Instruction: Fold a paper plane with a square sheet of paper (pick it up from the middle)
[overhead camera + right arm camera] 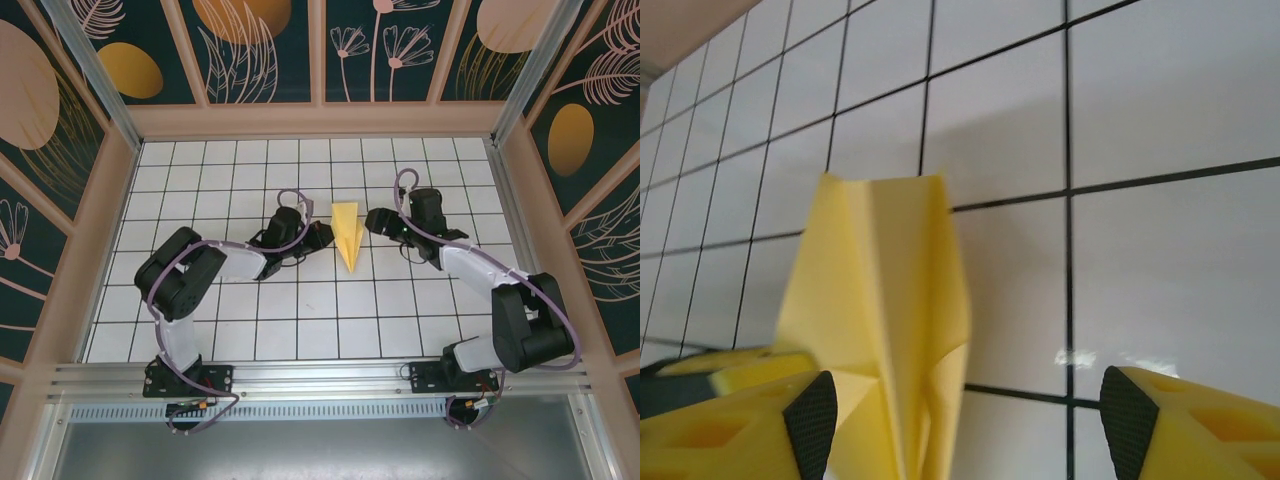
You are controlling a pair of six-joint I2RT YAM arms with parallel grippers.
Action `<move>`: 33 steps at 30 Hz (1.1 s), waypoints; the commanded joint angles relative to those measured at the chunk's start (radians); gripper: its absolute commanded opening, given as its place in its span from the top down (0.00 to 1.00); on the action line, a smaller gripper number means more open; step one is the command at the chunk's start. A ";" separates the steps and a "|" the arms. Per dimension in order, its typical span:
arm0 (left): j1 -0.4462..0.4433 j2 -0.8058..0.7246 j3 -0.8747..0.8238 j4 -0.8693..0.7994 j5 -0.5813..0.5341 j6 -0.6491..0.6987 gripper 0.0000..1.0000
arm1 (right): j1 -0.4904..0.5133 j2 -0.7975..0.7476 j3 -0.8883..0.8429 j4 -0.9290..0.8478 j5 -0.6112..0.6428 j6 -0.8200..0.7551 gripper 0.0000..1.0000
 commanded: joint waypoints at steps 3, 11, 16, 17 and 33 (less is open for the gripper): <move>0.026 0.048 -0.045 0.214 0.106 -0.097 1.00 | 0.074 0.035 0.019 -0.028 -0.083 -0.018 0.40; 0.039 0.069 -0.057 0.142 0.085 -0.084 1.00 | 0.166 0.145 0.072 -0.071 -0.017 0.023 0.49; 0.041 0.090 -0.055 0.126 0.085 -0.091 1.00 | 0.183 0.191 0.091 -0.080 -0.022 0.035 0.51; 0.042 0.091 -0.055 0.121 0.084 -0.090 1.00 | 0.185 0.198 0.096 -0.084 -0.021 0.034 0.51; 0.043 0.107 -0.042 0.092 0.085 -0.080 1.00 | 0.231 0.273 0.137 -0.112 -0.018 0.016 0.49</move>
